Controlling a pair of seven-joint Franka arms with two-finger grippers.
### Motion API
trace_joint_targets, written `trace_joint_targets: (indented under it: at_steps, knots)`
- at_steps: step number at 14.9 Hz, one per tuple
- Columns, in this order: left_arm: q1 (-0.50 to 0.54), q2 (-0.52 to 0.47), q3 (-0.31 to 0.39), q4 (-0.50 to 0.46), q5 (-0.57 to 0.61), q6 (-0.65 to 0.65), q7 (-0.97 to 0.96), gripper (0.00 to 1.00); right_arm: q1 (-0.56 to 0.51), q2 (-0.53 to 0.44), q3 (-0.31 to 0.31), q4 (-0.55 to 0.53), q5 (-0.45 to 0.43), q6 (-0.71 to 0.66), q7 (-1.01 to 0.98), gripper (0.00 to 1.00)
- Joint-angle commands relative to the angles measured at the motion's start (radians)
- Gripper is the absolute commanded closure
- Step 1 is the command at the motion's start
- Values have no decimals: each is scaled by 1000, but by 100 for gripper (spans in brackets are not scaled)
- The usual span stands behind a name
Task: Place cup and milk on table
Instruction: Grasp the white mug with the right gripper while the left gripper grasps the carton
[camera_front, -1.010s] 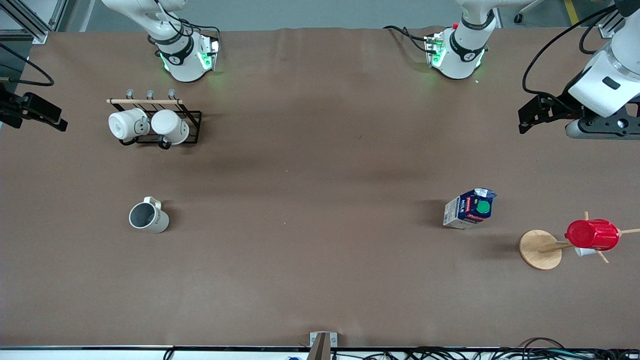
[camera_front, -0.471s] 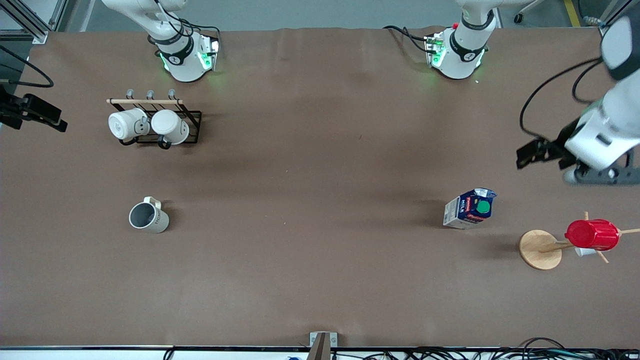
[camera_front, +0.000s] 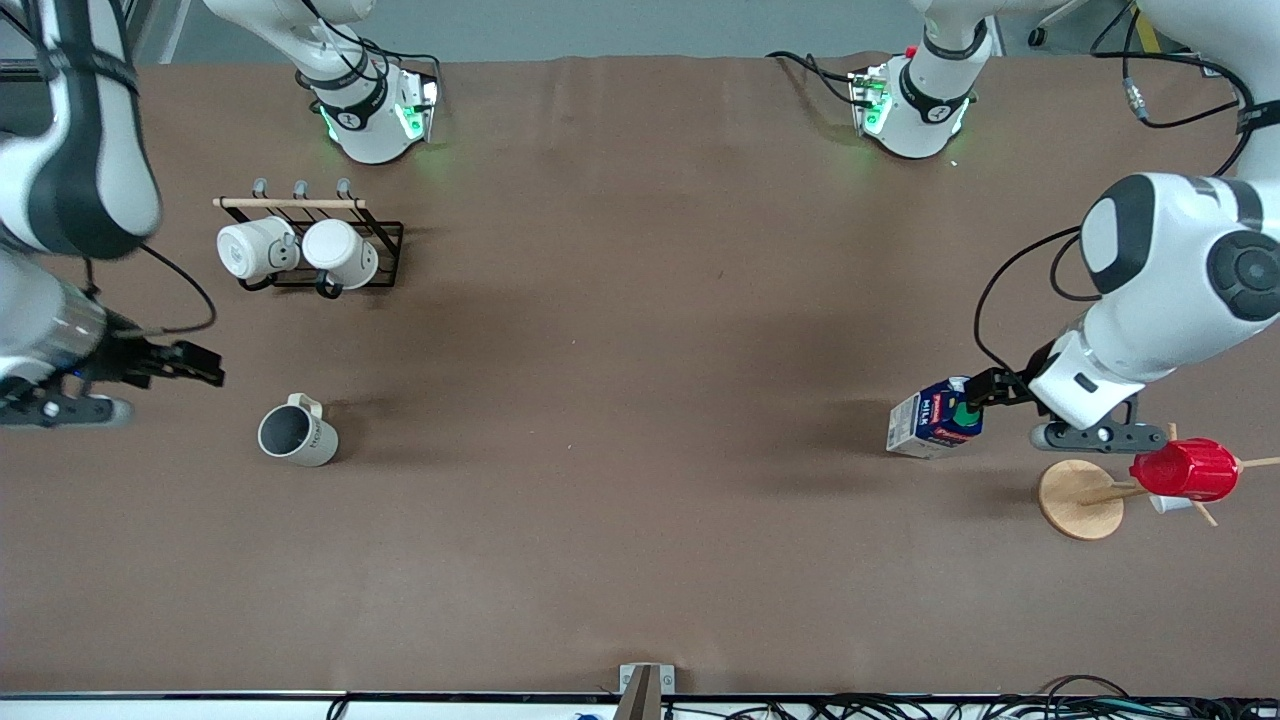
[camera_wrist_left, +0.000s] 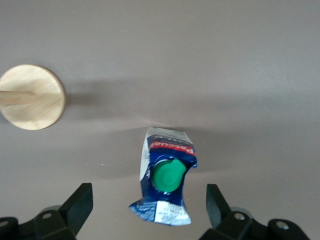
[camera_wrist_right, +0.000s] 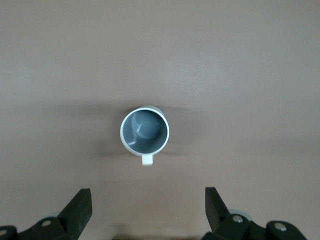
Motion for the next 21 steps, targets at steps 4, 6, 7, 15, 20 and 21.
trace_joint_targets:
  at_steps: [4,6,7,15,20,21]
  knots:
    - [-22,50,-5,-9,84,9,13,0,-27,120,0,-107,-12,250,-89,1]
    - [-22,61,-5,-14,84,9,-1,4,-31,154,-3,-139,-12,348,-107,1]
    - [-22,64,-6,-14,84,9,-4,6,-31,166,-4,-159,-12,396,-107,1]
    - [-22,75,-9,-35,74,3,-4,48,-24,225,-3,-187,2,504,-92,68]
    - [-22,63,-15,-29,70,-5,-67,66,-19,223,-3,-172,56,487,-75,100]
    - [-19,61,-23,-28,70,-5,-85,67,-18,210,-3,-155,56,445,-69,100]
